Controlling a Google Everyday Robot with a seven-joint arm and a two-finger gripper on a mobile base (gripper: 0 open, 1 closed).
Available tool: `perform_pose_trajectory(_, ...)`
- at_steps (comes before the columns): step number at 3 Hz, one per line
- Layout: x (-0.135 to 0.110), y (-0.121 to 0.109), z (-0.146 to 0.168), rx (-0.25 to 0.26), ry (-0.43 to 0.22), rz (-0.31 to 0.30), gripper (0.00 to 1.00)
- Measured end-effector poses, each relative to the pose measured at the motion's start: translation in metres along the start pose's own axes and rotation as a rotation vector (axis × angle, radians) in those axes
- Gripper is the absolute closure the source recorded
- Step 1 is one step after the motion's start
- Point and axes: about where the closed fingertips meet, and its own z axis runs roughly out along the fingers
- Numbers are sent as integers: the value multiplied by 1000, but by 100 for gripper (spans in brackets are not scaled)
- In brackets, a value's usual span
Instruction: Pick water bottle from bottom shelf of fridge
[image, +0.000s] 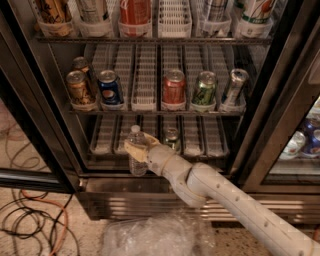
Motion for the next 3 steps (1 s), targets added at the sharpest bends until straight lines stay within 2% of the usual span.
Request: perform_pose_trajectory(3, 10, -2, -2, -5, 7, 9, 100)
